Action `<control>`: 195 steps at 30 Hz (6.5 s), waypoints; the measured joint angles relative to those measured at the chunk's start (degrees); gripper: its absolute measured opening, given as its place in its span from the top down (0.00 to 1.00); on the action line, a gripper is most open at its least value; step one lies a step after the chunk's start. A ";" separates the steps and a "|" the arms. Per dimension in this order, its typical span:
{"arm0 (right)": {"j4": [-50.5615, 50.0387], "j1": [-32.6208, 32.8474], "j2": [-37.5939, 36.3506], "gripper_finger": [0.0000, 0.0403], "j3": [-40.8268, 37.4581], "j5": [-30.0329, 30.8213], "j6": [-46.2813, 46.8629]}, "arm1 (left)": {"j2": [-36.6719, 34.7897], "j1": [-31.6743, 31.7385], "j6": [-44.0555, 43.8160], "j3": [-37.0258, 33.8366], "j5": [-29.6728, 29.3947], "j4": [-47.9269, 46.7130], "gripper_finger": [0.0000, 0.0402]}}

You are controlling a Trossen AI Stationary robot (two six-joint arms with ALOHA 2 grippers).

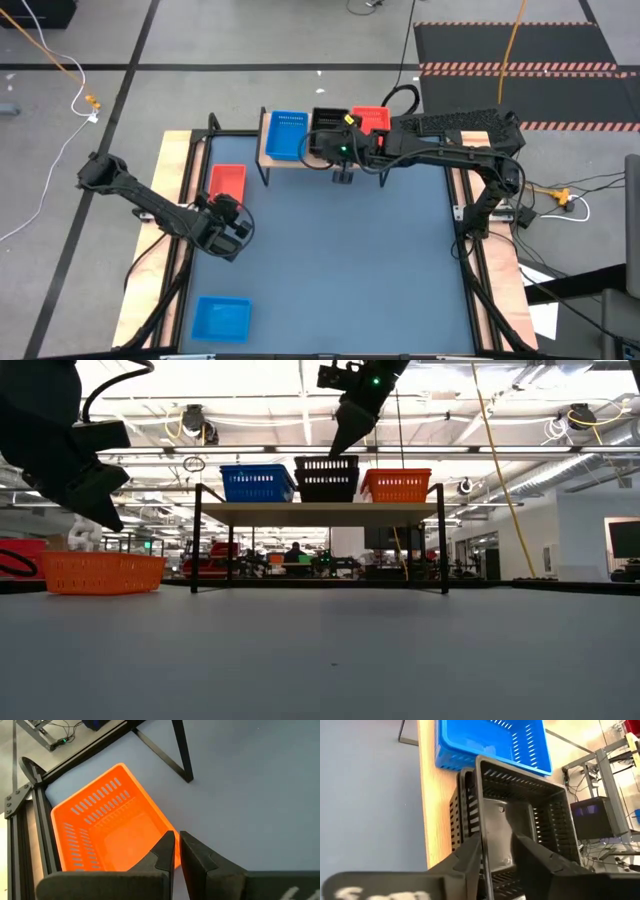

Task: Stack baskets on shelf by color
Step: Stack the black bin on the stacked black bins on the shelf, then stack the orange bin on the stacked orange bins on the shelf

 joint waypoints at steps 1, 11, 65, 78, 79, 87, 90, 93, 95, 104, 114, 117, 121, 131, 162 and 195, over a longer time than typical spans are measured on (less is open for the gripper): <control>0.27 0.02 0.00 0.71 0.00 1.08 0.00 | 0.01 0.00 0.00 0.00 0.00 0.00 0.92; 4.91 1.97 0.00 0.69 0.00 8.68 -1.77 | 0.01 -0.01 0.00 0.00 0.00 0.00 0.92; 19.03 10.09 -2.02 0.69 -6.95 13.13 -7.53 | 0.01 -0.01 0.33 0.00 1.09 -0.05 0.92; 30.52 12.19 -1.60 0.69 -10.61 -24.01 7.68 | 0.01 -0.01 1.16 0.00 1.06 0.00 0.92; 34.83 12.36 -1.60 0.69 -12.24 -25.42 8.77 | 0.00 -0.01 0.92 0.00 0.89 0.02 0.92; 57.54 12.50 5.76 0.69 -16.86 -27.69 13.68 | -1.98 -0.01 1.69 2.04 -0.12 -2.73 0.92; 55.02 12.48 11.59 0.69 -8.88 -27.50 13.53 | -4.90 -0.24 2.44 4.86 -2.64 -7.00 0.92; 52.76 12.50 17.67 0.69 -1.56 -26.15 14.33 | -8.62 -1.23 3.08 7.08 -4.92 -11.17 0.92; 52.58 12.52 21.62 0.69 2.09 -24.01 15.41 | -11.03 -1.99 3.21 7.81 -6.25 -13.77 0.92; 53.46 12.62 40.25 0.69 19.38 -19.72 17.43 | -22.22 -2.15 2.52 11.32 -9.62 -23.34 0.92; 51.77 14.10 52.78 0.69 35.87 -11.26 5.83 | -24.34 -2.15 3.80 11.47 -10.15 -22.60 0.92; 50.97 13.84 53.02 0.69 36.02 -11.03 5.69 | -24.42 -2.15 3.88 11.47 -12.49 -22.60 0.92; 47.46 12.37 53.02 0.69 36.04 -11.11 9.34 | -24.60 -2.15 3.80 11.47 -13.62 -22.60 0.92; 49.60 11.76 53.07 0.67 36.04 -16.68 10.84 | -24.60 -2.15 3.67 11.47 -16.17 -22.60 0.92; 46.47 7.49 58.45 0.47 39.04 -27.51 10.47 | -24.87 5.06 3.61 11.45 -22.67 -20.35 0.92; 44.17 8.76 58.45 0.87 38.36 -25.60 15.78 | -24.88 5.11 9.18 11.43 -18.40 -19.61 0.92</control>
